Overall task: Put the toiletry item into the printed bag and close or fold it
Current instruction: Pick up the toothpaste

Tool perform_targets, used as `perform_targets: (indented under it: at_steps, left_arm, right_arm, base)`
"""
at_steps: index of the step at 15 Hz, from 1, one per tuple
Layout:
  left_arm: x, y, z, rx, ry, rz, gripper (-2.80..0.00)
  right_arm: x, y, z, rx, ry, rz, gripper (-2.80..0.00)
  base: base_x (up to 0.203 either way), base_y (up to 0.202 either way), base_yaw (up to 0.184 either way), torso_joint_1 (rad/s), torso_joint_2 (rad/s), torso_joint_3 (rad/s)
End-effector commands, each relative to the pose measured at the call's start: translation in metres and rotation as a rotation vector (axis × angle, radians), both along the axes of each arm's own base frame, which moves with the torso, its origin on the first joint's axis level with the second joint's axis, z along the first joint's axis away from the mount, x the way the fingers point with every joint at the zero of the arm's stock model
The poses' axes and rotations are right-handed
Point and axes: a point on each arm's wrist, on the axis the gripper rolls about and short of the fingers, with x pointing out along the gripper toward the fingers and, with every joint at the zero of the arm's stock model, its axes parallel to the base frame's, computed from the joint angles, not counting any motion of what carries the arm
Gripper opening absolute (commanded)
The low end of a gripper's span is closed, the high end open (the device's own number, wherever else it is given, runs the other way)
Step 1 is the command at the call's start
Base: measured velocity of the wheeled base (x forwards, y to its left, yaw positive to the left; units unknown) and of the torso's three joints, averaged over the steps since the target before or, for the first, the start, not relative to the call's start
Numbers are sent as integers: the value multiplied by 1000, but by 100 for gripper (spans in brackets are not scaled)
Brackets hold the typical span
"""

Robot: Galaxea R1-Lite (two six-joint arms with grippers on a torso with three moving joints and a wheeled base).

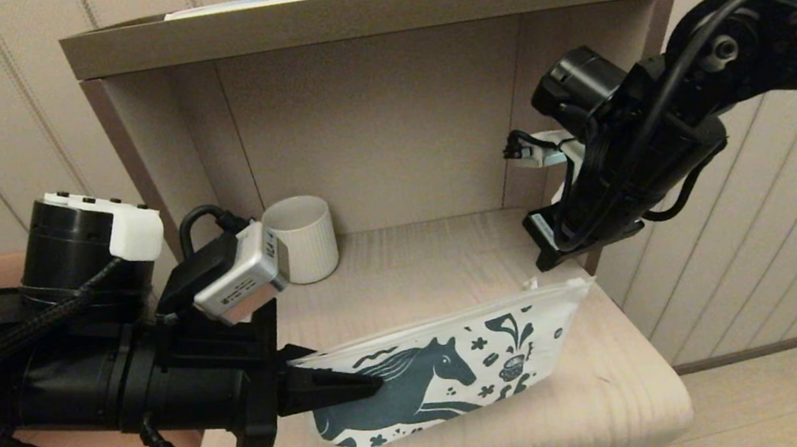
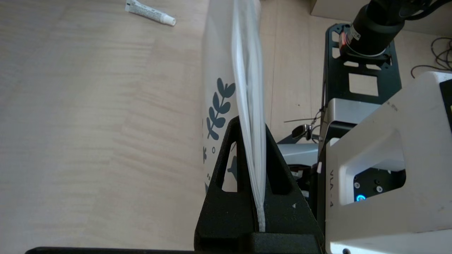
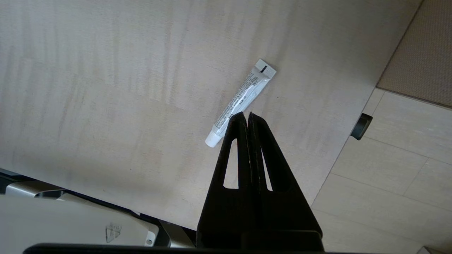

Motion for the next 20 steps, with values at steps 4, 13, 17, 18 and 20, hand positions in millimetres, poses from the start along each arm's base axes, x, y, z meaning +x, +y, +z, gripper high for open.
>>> perform_targets:
  at_steps: [4,13,17,18,20]
  left_arm:
    - [-2,1,1,-3,-5,-5,-280]
    - [-2,1,1,-3,-9,-7,-280]
    - [-2,1,1,-4,-12,-7,-280]
    - [-2,1,1,-4,-12,-7,-280]
    - [-2,1,1,-4,-10,-8,-280]
  right_arm:
    - [-1,-1,0,-1,7,1,-280]
    - [-6,-1,1,-6,10,6,0]
    - [-5,-1,1,-5,7,3,0]
    - [-4,-1,-1,-8,17,2,0]
    - [1,1,-10,-18,42,0,0]
  base:
    - [0,0,0,0,0,0]
    - [0,0,0,0,0,0]
    - [0,0,0,0,0,0]
    - [0,0,0,0,0,0]
    - [0,0,0,0,0,0]
